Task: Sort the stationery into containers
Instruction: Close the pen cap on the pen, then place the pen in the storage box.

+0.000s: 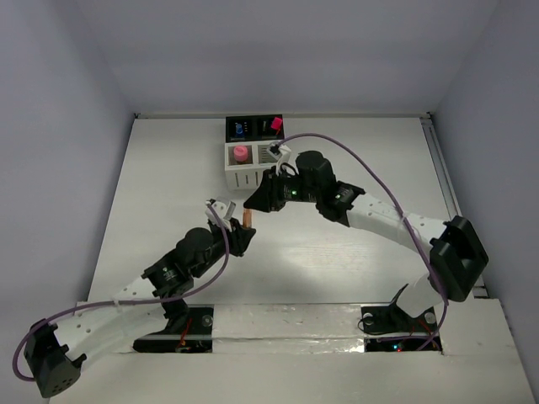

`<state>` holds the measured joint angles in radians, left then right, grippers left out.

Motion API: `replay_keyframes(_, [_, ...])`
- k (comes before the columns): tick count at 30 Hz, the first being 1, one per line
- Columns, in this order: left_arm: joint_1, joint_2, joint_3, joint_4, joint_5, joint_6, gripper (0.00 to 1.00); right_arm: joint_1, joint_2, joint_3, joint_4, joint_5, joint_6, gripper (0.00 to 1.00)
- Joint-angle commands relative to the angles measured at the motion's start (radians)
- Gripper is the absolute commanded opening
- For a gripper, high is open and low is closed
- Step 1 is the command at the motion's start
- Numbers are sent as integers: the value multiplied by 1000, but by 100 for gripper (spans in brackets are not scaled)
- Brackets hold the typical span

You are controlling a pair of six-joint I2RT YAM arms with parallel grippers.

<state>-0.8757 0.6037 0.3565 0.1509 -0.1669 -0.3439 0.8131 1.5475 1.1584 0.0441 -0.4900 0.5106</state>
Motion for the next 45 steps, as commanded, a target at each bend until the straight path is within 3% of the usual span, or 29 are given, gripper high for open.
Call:
replay_keyframes(1, [4, -19, 173, 351, -65, 25, 0, 84, 36, -89, -147, -32, -3, 0])
replay_keyframes(8, [4, 18, 226, 361, -68, 28, 0, 93, 19, -218, -24, -13, 48, 0])
replay_keyframes(13, [4, 68, 219, 366, -57, 6, 0, 75, -6, -178, 10, 134, 91, 0])
replay_keyframes(18, [4, 48, 152, 345, -45, -41, 0, 2, -35, -157, 146, 201, 181, 0])
replay_keyframes(27, [4, -51, 18, 296, -43, -86, 39, -149, -4, 24, 203, 260, 183, 0])
replay_keyframes(33, [4, -76, -11, 256, -77, -73, 59, -235, 97, 133, 243, 266, 180, 0])
replay_keyframes(35, [4, -90, -19, 248, -106, -70, 65, -246, 124, 178, 232, 329, 128, 0])
replay_keyframes(37, [4, -113, -33, 246, -138, -76, 79, -246, 176, 207, 221, 390, 88, 0])
replay_keyframes(39, [4, -127, -48, 254, -157, -78, 86, -246, 212, 242, 223, 430, 30, 0])
replay_keyframes(45, [4, -122, -76, 263, -217, -83, 90, -255, 309, 313, 267, 517, -96, 0])
